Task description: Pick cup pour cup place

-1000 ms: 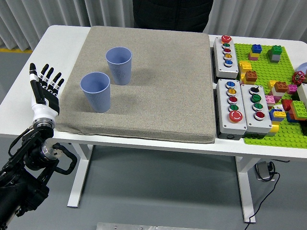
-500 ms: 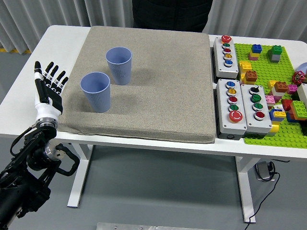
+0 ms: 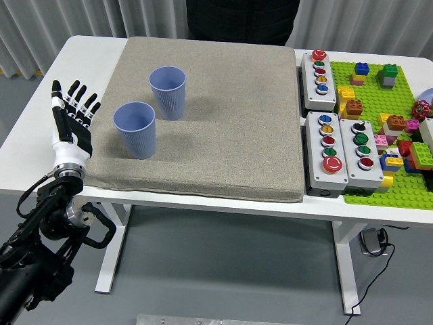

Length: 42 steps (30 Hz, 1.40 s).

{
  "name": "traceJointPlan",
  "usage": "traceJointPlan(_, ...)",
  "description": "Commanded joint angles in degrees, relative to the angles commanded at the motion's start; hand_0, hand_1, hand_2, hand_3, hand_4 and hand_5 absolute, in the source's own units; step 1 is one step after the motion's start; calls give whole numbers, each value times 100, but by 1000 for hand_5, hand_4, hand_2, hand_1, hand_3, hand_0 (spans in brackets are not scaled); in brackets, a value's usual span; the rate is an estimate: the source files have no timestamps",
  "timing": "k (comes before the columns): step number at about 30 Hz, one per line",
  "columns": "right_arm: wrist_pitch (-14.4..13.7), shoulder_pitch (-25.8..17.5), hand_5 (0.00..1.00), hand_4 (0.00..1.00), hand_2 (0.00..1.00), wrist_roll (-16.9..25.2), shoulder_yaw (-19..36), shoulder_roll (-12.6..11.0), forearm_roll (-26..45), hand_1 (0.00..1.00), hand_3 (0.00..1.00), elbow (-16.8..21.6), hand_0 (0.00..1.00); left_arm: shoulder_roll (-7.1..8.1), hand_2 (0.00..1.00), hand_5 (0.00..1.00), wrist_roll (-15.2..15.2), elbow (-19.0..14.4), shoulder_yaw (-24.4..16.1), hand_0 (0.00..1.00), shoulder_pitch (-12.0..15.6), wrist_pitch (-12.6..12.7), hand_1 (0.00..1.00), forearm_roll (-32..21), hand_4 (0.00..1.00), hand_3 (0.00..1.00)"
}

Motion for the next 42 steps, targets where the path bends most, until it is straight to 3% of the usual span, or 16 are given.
traceJointPlan(42, -23, -13, 400, 29, 605, 6, 1, 19, 38, 681, 600, -2, 701, -28, 879, 998, 85, -118, -91, 776, 79, 43, 784, 275, 780, 834)
